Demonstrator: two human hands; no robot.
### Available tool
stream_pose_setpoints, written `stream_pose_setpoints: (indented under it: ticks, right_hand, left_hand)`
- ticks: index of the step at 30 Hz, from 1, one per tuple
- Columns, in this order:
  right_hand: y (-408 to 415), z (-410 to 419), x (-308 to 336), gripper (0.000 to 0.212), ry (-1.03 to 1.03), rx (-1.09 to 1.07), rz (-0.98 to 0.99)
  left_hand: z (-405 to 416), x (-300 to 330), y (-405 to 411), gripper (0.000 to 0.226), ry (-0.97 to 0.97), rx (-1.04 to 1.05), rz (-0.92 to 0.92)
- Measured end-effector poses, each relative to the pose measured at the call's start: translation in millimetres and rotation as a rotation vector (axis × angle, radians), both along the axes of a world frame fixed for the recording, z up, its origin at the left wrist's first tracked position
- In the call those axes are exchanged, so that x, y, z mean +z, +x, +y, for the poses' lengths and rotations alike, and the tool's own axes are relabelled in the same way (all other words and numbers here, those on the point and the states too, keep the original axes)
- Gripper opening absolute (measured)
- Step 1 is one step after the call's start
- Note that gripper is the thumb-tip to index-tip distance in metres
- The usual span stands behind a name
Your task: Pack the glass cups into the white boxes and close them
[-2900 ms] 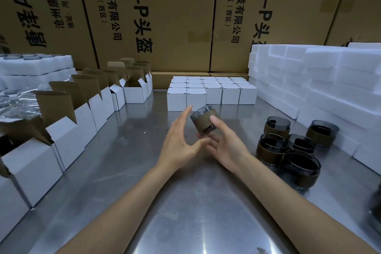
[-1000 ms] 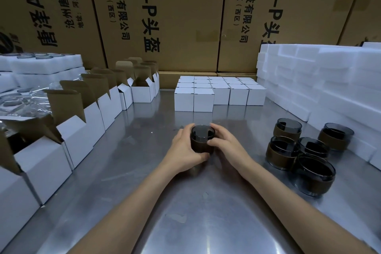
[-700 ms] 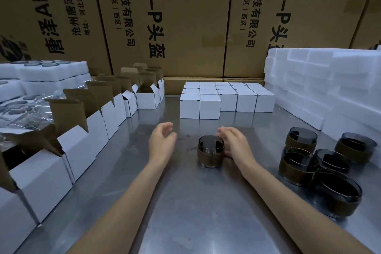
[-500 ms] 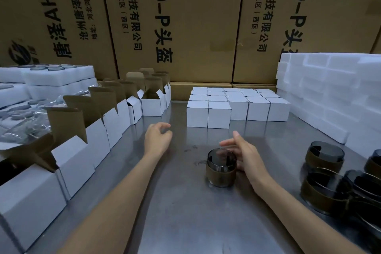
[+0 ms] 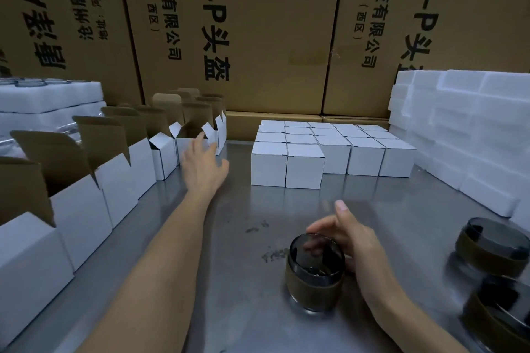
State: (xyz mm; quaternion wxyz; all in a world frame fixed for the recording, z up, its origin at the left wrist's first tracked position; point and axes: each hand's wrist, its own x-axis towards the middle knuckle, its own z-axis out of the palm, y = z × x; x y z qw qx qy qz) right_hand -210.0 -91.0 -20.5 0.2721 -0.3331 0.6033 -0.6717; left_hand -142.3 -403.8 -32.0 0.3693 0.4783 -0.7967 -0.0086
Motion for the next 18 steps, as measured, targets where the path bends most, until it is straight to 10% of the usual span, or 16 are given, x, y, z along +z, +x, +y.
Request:
stream_pose_setpoints:
  ticks: [18]
  right_hand:
    - [-3.8,-5.1,-4.6,0.054,-0.074,0.009,0.022]
  left_hand:
    - [24.8,0.8,4.2,0.044,-0.155,-0.126,-0.099]
